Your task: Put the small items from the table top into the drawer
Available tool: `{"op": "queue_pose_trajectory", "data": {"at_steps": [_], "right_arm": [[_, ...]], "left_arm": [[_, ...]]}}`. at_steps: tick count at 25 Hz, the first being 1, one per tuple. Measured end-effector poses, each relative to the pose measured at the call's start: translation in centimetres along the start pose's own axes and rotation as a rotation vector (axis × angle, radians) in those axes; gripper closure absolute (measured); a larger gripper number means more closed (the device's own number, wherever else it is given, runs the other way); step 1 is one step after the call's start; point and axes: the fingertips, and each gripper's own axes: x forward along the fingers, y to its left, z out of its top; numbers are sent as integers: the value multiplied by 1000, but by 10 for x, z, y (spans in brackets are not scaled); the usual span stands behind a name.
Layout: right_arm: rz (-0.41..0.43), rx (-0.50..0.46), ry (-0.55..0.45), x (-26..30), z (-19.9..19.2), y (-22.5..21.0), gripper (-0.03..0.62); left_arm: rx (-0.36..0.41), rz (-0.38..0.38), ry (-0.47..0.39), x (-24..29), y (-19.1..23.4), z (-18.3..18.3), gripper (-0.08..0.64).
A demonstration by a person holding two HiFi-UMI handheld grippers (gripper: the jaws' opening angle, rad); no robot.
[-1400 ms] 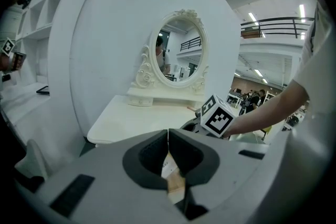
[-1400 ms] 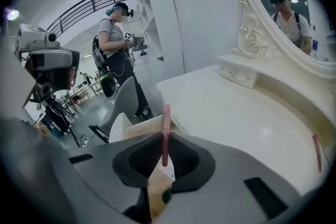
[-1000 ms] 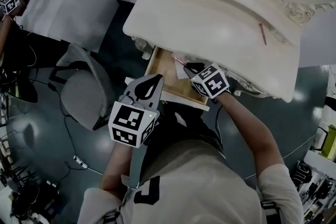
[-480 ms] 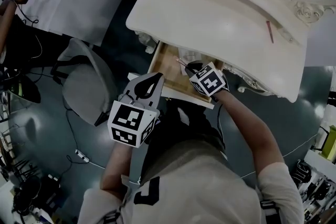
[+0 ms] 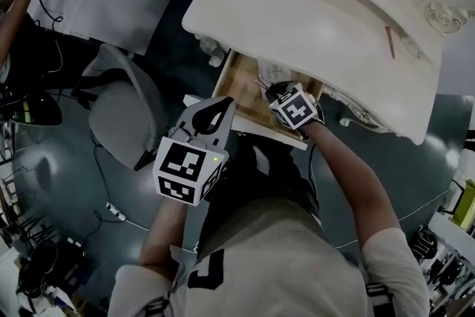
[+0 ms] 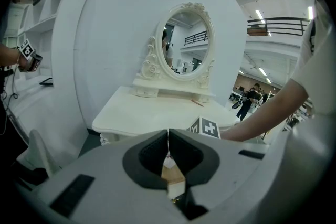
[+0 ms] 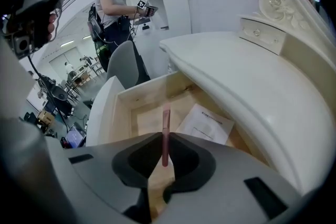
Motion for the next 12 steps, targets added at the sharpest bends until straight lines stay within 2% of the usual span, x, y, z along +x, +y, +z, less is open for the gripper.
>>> {"op": "queue_pose_trajectory", "data": {"at_steps": [12], "right_arm": [[6, -1, 52, 28, -12, 1, 535]], "left_arm": [[-17, 21, 31, -4, 10, -16, 503]]}}
